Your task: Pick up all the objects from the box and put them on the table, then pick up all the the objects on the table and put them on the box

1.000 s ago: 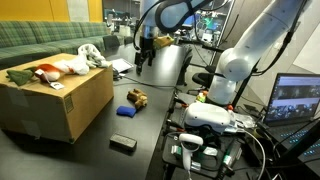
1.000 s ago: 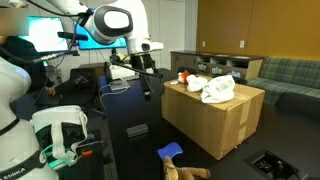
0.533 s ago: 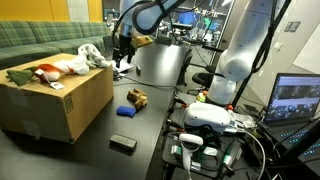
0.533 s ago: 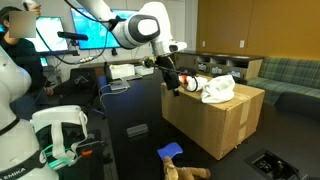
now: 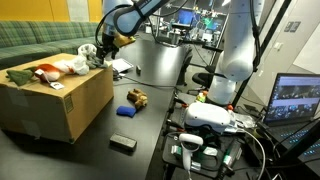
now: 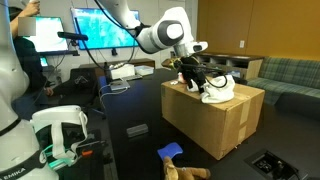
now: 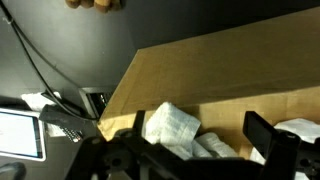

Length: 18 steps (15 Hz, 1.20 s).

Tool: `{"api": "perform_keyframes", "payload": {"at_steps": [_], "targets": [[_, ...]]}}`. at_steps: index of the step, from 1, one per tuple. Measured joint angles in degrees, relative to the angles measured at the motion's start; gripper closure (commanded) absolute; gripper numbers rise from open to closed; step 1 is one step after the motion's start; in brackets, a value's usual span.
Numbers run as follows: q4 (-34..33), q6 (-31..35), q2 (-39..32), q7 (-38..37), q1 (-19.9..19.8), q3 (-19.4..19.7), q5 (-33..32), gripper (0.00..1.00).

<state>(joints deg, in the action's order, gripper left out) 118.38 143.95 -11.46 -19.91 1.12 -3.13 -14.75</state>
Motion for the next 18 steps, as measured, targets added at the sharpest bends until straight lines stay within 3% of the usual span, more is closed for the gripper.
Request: {"api": "perform_keyframes", "payload": {"at_steps": [5,16,18], "targets": [[-4.78,4.48,-3.40,0.10,1.65,3.60,-3.01,0.00],[-8.41,20.20,-13.11,5.11,1.30,8.24,-0.32,0.00],[-9.30,21.38,-14.76,7.23,1.21,8.23,1.38,0.19]]}}
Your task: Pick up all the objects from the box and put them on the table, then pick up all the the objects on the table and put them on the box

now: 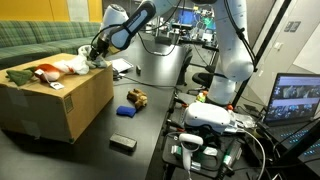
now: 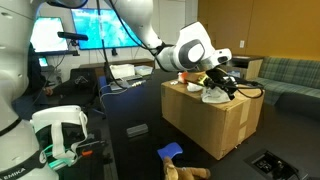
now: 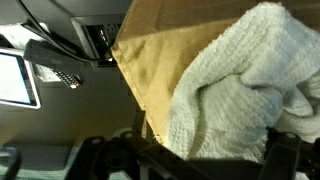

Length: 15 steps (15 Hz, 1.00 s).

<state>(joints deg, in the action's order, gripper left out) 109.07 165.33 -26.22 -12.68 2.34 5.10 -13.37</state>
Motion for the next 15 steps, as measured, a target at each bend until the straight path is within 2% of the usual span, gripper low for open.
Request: {"api": "perform_keyframes", "payload": {"at_steps": [2,7,9,11,15], "targets": [[-0.89,0.34,-1.03,2.15,-0.07,-0.26,1.70,0.42],[-2.03,-1.44,-1.11,6.93,-0.60,-2.20,5.44,0.80],[-2.58,-3.63,-0.75,7.75,-0.69,-2.67,6.31,0.92],[-2.79,-5.61,-0.12,7.94,-0.72,-2.74,6.92,0.95],[-1.88,-9.44,2.19,7.85,-0.98,-2.06,7.22,0.92]]}}
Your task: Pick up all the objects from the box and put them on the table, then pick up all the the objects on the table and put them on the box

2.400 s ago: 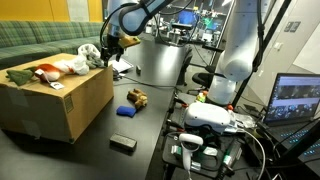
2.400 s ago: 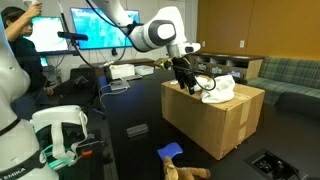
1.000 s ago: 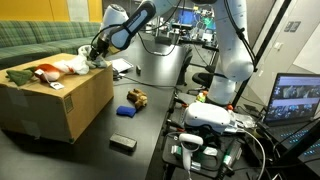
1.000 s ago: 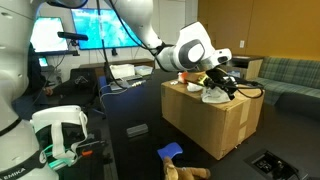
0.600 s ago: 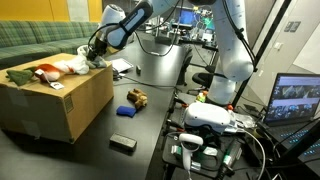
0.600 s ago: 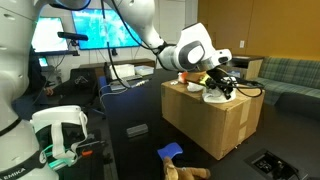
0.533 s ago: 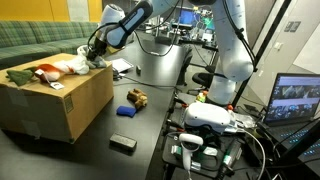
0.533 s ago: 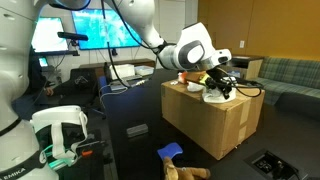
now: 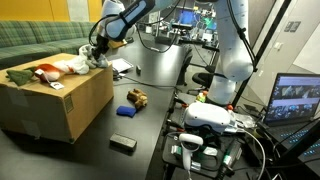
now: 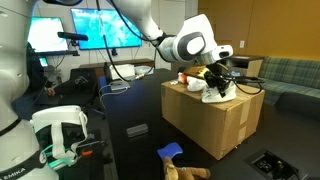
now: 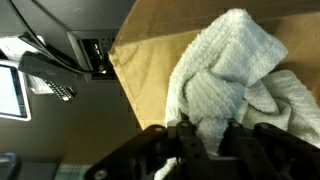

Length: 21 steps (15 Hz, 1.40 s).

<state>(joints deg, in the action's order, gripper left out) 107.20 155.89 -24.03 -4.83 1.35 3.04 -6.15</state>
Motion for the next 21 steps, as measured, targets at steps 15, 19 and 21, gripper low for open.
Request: {"api": "perform_keyframes", "payload": {"at_steps": [15,19,21], "targets": [[21.80,-1.59,19.82,-21.57,-3.35,12.82,-16.48,0.92],[24.97,-1.95,20.62,-29.65,-7.22,13.75,-22.42,0.92],[26.46,-2.02,20.25,-33.08,-8.61,13.91,-24.76,0.92]]}}
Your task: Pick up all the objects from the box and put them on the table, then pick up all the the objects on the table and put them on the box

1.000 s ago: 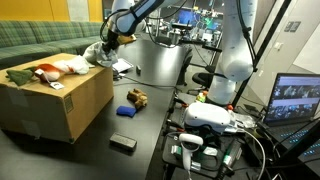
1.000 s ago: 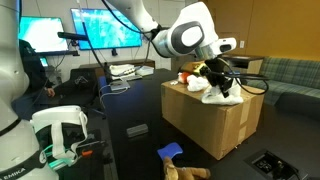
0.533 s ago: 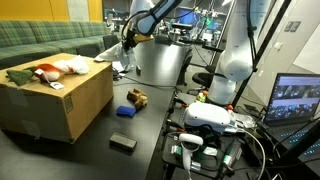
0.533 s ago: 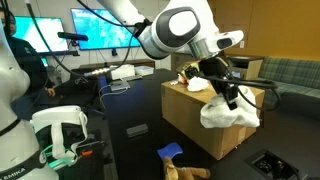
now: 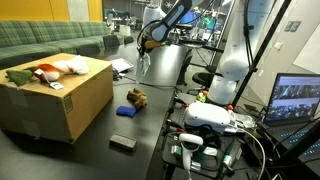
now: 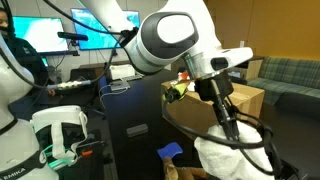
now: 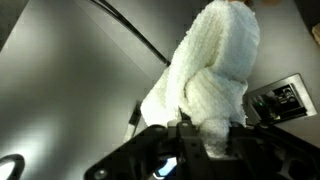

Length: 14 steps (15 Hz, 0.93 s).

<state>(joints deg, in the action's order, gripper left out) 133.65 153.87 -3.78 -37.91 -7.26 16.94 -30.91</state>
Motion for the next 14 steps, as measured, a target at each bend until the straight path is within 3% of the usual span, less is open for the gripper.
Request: {"api": "perform_keyframes", "payload": {"at_steps": [4,11,12,14], "targets": [[2.21,0.09,-4.22,-7.90,-1.00,0.34,-4.71,0.93],[1.46,1.77,-18.44,-12.30,-0.97,2.44,-1.67,0.92],[1.30,1.87,-19.80,-12.02,-0.90,2.47,-0.46,0.59],[1.14,2.15,-21.63,-11.06,-0.38,2.59,1.74,0.53]]}}
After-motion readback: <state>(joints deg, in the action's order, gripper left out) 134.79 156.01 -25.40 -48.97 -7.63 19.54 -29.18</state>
